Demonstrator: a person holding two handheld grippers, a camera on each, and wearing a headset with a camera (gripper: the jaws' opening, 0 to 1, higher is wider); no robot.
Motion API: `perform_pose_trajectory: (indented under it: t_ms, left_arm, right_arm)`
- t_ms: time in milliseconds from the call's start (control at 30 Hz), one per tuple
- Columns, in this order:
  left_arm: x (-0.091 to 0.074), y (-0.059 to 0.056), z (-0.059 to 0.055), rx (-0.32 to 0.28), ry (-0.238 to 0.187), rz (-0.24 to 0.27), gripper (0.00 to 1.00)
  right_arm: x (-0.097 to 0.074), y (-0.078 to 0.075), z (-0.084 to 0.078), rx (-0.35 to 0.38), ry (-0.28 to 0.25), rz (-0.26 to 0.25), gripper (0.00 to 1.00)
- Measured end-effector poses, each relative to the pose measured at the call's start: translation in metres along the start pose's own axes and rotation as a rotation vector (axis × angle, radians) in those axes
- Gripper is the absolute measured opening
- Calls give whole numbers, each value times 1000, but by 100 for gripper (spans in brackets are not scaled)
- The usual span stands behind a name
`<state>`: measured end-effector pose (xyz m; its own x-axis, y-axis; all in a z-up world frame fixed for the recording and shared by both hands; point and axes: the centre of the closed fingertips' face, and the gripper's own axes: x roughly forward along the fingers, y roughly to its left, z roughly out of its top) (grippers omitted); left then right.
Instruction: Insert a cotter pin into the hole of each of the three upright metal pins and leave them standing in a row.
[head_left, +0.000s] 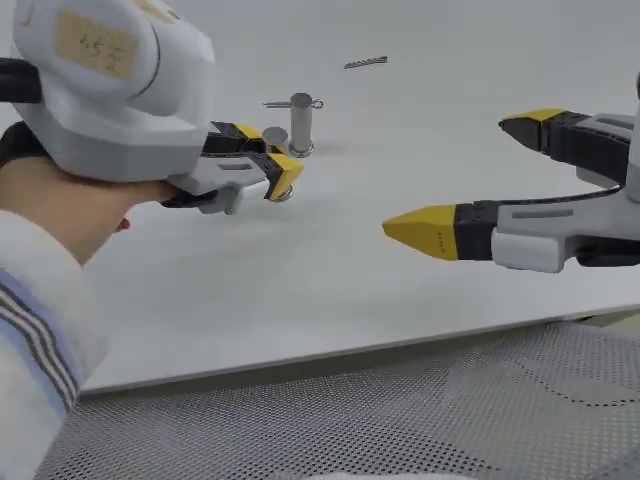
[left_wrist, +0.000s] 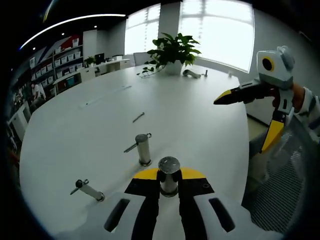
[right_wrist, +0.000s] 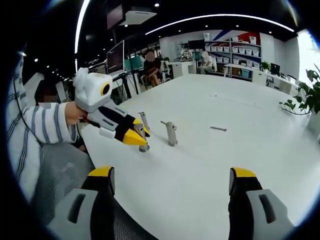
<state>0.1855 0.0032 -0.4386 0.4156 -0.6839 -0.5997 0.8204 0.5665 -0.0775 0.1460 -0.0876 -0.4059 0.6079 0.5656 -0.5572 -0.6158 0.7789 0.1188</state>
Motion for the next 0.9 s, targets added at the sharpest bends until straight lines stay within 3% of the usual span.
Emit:
perform_pose_trajectory:
  t_ms: [267, 467, 567, 900]
  left_arm:
    - [9, -5, 1, 14, -4, 48, 9]
    - [13, -5, -5, 0, -1, 58, 9]
    - [15, -5, -8, 24, 11, 61, 9]
    - [17, -3, -7, -6, -2, 69, 9]
  right_arm:
    - [-1, 0, -3, -1, 4, 3, 93]
    - [0, 1, -5, -2, 11, 9, 94]
    - [1, 2, -5, 0, 10, 13, 94]
    - [1, 3, -6, -3, 15, 19, 93]
